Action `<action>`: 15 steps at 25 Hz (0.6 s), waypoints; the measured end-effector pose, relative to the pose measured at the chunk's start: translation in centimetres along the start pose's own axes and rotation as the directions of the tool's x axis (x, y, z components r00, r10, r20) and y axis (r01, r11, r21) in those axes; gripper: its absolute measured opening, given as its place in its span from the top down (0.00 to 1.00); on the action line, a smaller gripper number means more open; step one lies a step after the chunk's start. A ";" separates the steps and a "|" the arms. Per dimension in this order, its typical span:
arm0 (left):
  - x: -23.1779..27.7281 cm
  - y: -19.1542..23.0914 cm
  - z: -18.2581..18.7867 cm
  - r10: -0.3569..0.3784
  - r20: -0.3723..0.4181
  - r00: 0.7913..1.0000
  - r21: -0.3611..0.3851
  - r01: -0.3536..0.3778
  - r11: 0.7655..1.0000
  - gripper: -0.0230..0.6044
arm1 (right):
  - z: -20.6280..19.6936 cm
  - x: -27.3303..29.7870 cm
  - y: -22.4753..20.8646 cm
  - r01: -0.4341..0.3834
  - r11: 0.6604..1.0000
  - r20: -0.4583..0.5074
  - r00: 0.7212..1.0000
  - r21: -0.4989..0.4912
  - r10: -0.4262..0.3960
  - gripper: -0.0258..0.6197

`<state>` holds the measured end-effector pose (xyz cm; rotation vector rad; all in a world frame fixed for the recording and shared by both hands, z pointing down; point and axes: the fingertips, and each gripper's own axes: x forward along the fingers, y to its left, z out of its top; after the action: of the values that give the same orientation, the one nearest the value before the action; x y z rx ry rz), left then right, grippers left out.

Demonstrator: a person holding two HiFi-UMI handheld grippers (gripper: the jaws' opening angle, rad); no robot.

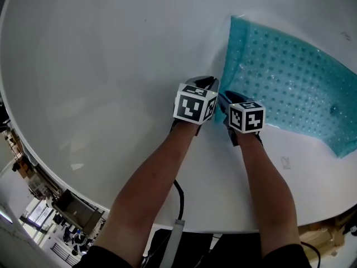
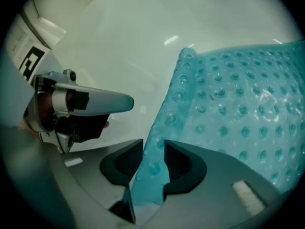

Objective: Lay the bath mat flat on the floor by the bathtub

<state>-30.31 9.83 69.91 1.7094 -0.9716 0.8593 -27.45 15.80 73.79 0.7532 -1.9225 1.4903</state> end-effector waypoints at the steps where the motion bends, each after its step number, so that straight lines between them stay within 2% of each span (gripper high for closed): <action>1: 0.3 -0.1 -0.3 -0.004 -0.013 1.000 0.002 0.004 1.000 0.90 | 0.1 0.3 0.0 -0.006 1.000 0.003 1.000 0.005 0.006 0.74; 9: 2.3 -1.0 -0.8 -0.041 -0.064 0.997 0.059 0.045 0.997 0.90 | -0.5 1.9 0.9 -0.063 0.998 -0.008 0.998 0.013 0.063 0.77; 15: 4.2 -0.5 -0.9 -0.030 -0.120 0.992 0.112 0.044 0.993 0.90 | -0.9 2.8 0.7 -0.079 0.997 -0.023 0.997 0.021 0.079 0.80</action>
<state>-28.11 9.89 73.61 1.7468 -0.8221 0.9966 -29.77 16.57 75.56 0.6723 -1.9423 1.5611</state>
